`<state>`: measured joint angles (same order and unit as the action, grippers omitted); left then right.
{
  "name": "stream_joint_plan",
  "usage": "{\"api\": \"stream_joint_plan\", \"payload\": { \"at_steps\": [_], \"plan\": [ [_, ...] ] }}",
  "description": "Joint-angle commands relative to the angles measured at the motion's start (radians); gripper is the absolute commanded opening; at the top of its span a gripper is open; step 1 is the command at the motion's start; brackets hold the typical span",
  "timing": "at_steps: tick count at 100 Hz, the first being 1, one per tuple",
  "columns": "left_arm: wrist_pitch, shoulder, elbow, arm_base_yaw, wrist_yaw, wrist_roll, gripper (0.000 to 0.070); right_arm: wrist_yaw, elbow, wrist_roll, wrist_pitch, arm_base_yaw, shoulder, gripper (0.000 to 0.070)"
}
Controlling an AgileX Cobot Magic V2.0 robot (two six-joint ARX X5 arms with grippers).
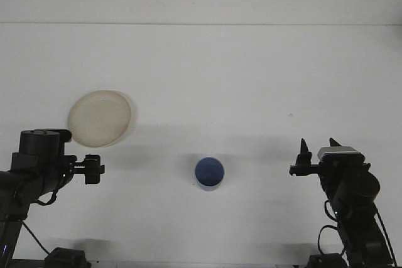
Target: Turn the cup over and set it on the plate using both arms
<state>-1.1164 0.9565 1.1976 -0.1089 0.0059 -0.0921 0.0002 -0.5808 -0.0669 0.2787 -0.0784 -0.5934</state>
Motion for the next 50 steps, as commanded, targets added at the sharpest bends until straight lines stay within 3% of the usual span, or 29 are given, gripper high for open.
{"api": "stream_joint_plan", "payload": {
  "at_steps": [1, 13, 35, 50],
  "plan": [
    [0.0, 0.019, 0.041, -0.023, 0.006, 0.001, 0.0508, 0.0, -0.009, 0.008, -0.01, -0.003, -0.003, 0.0496],
    [-0.003, 0.063, 0.072, -0.105, 0.006, -0.011, 0.0508, 0.0, -0.009, 0.008, -0.01, -0.003, -0.003, 0.0496],
    [0.073, 0.228, 0.127, -0.339, 0.006, -0.095, 0.0508, 0.0, -0.009, 0.008, -0.01, -0.003, -0.003, 0.0496],
    [0.159, 0.371, 0.198, -0.476, 0.054, -0.14, 0.0505, 0.0, -0.009, 0.008, -0.009, -0.003, -0.003, 0.0496]
  ]
}}
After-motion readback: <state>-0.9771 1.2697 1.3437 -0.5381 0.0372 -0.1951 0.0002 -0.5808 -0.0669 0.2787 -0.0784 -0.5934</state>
